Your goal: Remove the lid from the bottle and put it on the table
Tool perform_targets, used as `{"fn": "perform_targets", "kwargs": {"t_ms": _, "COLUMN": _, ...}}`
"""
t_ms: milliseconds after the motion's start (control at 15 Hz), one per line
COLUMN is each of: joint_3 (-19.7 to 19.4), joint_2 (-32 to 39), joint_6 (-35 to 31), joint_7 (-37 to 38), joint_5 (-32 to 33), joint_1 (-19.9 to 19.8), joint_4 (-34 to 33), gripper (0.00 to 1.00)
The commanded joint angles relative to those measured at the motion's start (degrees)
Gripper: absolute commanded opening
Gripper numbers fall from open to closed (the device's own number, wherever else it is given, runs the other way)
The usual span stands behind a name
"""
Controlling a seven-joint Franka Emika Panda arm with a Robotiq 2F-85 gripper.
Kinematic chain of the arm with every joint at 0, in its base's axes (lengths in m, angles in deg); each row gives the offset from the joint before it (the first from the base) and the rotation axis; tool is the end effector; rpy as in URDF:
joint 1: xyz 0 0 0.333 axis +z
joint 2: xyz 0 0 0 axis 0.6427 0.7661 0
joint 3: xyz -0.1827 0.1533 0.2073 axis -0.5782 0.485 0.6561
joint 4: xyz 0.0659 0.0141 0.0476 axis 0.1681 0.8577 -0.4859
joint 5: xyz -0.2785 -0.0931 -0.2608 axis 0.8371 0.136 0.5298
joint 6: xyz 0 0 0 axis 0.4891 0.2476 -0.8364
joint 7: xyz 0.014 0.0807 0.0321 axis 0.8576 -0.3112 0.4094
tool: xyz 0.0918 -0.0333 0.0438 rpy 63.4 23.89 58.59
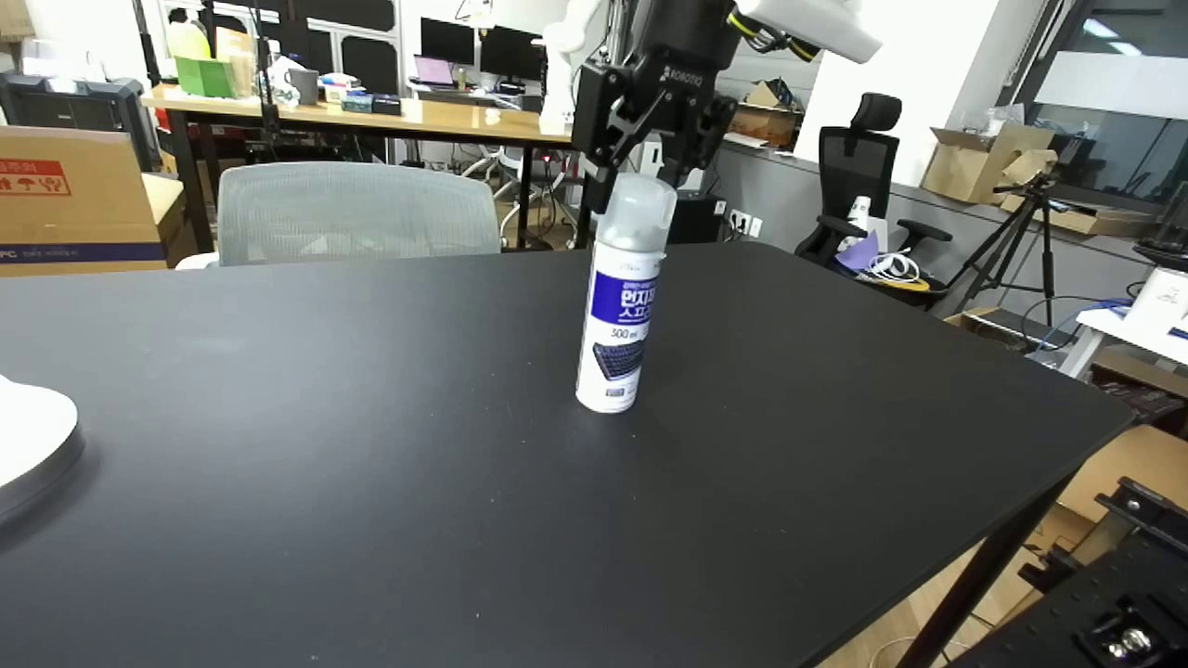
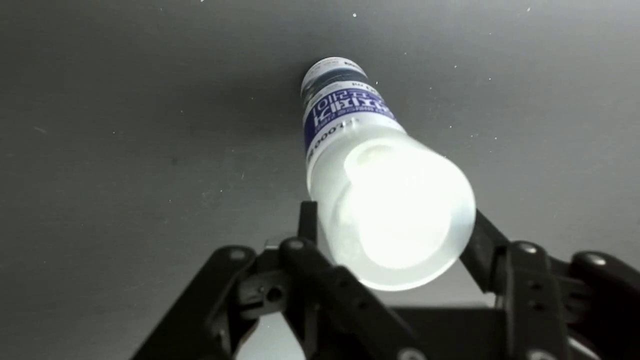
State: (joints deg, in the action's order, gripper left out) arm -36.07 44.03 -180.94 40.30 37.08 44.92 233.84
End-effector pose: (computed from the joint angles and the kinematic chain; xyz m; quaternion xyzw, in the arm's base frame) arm 0.4542 0.0665 0.3102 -0.9897 -0.0983 -0.0978 0.0348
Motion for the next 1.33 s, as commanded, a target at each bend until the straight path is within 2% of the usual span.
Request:
{"fn": "perform_targets", "kwargs": {"t_ms": 0, "joint_3": -0.7, "joint_2": -1.6, "joint_6": 0.3, "joint_7": -1.8, "joint_5": -2.5, "joint_1": 0.6, "joint_4": 0.9, "gripper": 0.42}}
{"fn": "perform_targets", "kwargs": {"t_ms": 400, "joint_3": -0.8, "joint_2": -3.8, "joint_6": 2.1, "joint_7": -1.8, "joint_5": -2.8, "joint_1": 0.4, "joint_4": 1.4, "gripper": 0.39}}
{"fn": "perform_targets", "kwargs": {"t_ms": 800, "joint_3": -0.9, "joint_2": -8.8, "joint_6": 4.5, "joint_7": 1.4, "joint_5": -0.3, "joint_1": -0.4, "joint_4": 2.5, "gripper": 0.39}}
{"fn": "perform_targets", "kwargs": {"t_ms": 1267, "joint_3": -3.3, "joint_2": -10.7, "joint_6": 2.6, "joint_7": 4.6, "joint_5": 0.5, "joint_1": -3.6, "joint_4": 5.1, "gripper": 0.39}}
